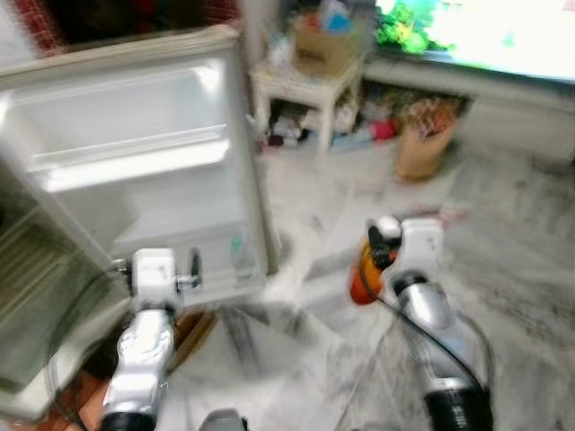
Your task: Restocking fridge
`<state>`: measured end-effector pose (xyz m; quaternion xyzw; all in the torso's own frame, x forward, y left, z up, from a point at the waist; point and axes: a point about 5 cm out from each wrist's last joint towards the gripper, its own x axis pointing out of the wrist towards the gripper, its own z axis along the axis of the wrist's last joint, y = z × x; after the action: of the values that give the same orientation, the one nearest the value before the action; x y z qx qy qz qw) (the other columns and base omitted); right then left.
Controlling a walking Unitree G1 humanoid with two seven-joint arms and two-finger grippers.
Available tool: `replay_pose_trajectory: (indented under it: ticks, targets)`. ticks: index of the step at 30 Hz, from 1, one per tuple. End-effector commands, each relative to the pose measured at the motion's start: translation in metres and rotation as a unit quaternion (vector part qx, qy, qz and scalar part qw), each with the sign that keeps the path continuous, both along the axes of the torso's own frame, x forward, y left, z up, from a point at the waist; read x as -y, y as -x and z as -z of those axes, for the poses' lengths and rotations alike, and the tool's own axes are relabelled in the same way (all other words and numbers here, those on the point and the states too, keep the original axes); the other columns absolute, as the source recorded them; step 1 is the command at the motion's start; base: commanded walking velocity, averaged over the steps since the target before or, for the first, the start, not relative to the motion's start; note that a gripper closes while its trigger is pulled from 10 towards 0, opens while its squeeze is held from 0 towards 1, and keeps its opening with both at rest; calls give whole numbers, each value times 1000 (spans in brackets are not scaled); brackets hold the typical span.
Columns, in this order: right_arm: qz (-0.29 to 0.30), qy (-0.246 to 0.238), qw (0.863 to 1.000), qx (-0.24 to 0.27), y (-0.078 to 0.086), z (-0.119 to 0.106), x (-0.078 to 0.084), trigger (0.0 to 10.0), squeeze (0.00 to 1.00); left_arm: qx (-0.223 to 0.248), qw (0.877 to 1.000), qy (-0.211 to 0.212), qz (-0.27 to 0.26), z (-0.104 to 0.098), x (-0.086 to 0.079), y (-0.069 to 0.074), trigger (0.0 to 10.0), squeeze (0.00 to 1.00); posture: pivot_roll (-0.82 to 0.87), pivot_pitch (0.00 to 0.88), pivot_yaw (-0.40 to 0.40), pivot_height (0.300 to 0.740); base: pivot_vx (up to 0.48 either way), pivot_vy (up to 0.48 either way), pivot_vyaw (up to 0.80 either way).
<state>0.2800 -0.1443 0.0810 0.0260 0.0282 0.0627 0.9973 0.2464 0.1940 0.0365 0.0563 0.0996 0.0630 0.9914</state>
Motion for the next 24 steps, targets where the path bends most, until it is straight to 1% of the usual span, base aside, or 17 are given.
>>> replay_pose_trajectory:
  ticks: [1, 7, 11, 13, 17, 19, 24]
  targets:
    - [-11, -2, 1000, 22, -3, -9, -3, 10000, 0, 6, 1000, 0, 0, -3, 1, -2, 10000, 0, -21, 0, 48, 740, 0, 480, 644]
    - [-10, -1, 1000, 22, -4, -9, -3, 10000, 0, 5, 1000, -1, 2, -3, 1, -3, 10000, 0, -24, 0, 49, 740, 0, 480, 597]
    - [-3, 1, 1000, 21, -5, -8, -1, 10000, 0, 5, 1000, -1, 3, -3, 1, -3, 10000, 0, -25, 0, 49, 740, 0, 478, 0]
    - [8, 0, 1000, 19, -6, -8, 2, 10000, 0, 7, 1000, 0, 4, -4, 1, -4, 10000, 0, -26, 0, 50, 740, 0, 283, 0]
    - [13, 6, 1000, 20, -6, -8, 4, 10000, 0, 10, 1000, 0, 5, -4, 1, -4, 10000, 0, -26, 0, 50, 740, 0, 0, 0]
    - [10, 11, 1000, 19, -7, -7, 5, 10000, 0, 16, 1000, -2, 9, -6, 2, -4, 10000, 0, -17, 0, 35, 740, 0, 0, 0]
    - [-12, 14, 1000, 19, -7, -7, -1, 10000, 0, 27, 1000, 3, 11, -8, 2, -2, 10000, 0, -4, 0, 12, 740, 0, 0, 0]
